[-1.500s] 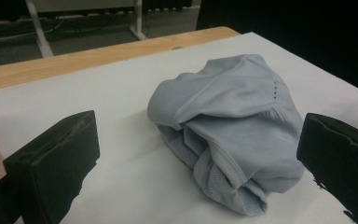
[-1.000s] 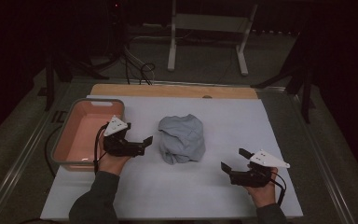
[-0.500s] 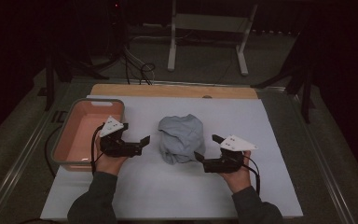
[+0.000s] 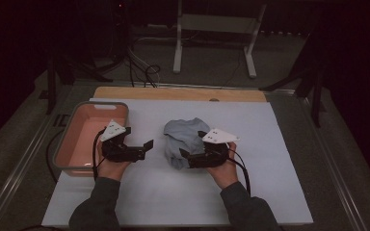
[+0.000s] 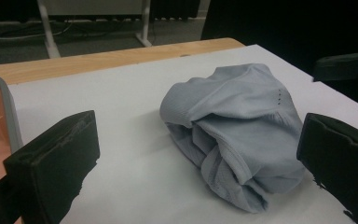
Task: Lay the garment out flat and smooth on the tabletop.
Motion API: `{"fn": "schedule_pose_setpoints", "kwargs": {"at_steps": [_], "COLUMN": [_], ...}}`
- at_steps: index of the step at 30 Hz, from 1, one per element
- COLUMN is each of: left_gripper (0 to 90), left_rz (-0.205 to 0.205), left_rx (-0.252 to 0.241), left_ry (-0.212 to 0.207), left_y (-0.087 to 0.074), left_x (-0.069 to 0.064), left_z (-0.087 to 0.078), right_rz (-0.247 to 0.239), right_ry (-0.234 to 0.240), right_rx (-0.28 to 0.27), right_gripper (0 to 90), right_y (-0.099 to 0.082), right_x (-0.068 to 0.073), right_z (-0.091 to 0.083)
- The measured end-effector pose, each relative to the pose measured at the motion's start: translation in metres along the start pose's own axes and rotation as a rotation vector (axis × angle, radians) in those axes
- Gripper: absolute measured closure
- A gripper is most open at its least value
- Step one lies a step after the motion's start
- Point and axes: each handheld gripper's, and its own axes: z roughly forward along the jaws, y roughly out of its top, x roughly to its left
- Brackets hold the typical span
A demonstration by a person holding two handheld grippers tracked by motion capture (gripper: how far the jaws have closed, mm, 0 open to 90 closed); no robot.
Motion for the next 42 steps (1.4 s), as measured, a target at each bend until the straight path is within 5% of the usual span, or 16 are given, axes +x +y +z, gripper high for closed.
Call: {"fn": "schedule_pose_setpoints", "kwargs": {"at_steps": [11,18,22,26,28,42], "left_gripper": [0.6,0.5,0.6,0.6,0.6,0.6], "left_rz": [-0.004,-0.004,-0.008,-0.006,-0.008,-0.006], "left_rx": [-0.003,-0.003,-0.006,-0.005,-0.009,-0.007], "left_ry": [-0.007,-0.012,-0.014,-0.015,-0.015,-0.021], "left_y": [0.0,0.0,0.0,0.0,0.0,0.0], "left_x": [-0.001,-0.001,-0.001,-0.001,-0.002,-0.002], "left_z": [0.0,0.001,0.001,0.001,0.0,0.001], "right_rz": [0.005,-0.015,-0.041,-0.068,-0.058,-0.001], "right_ry": [-0.009,-0.059,-0.08,-0.085,-0.09,-0.171], "right_rx": [0.073,0.144,0.18,0.205,0.201,0.161], "right_gripper": [15.4,34.1,47.9,82.2,87.4,87.8], "right_y": [0.001,-0.001,-0.003,-0.002,0.0,0.008], "right_x": [-0.007,-0.009,-0.01,-0.01,-0.012,-0.041], "right_z": [0.022,0.03,0.033,0.032,0.029,0.002]}}
